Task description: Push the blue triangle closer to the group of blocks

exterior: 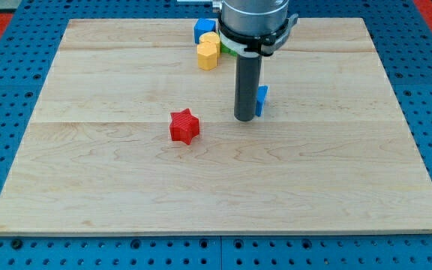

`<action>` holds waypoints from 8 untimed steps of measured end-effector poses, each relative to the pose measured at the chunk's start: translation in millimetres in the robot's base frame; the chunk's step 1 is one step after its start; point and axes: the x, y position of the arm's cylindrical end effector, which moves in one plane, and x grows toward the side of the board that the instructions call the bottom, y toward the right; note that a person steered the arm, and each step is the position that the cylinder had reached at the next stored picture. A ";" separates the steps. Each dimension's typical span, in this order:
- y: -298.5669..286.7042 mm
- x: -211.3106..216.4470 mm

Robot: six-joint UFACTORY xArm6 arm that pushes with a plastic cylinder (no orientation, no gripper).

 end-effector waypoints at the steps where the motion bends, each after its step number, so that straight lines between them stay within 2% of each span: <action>1: 29.7 6.5; 2: 49.7 -6.7; 4: -4.4 -20.5; 7: -12.4 -97.7; 8: -14.8 -102.4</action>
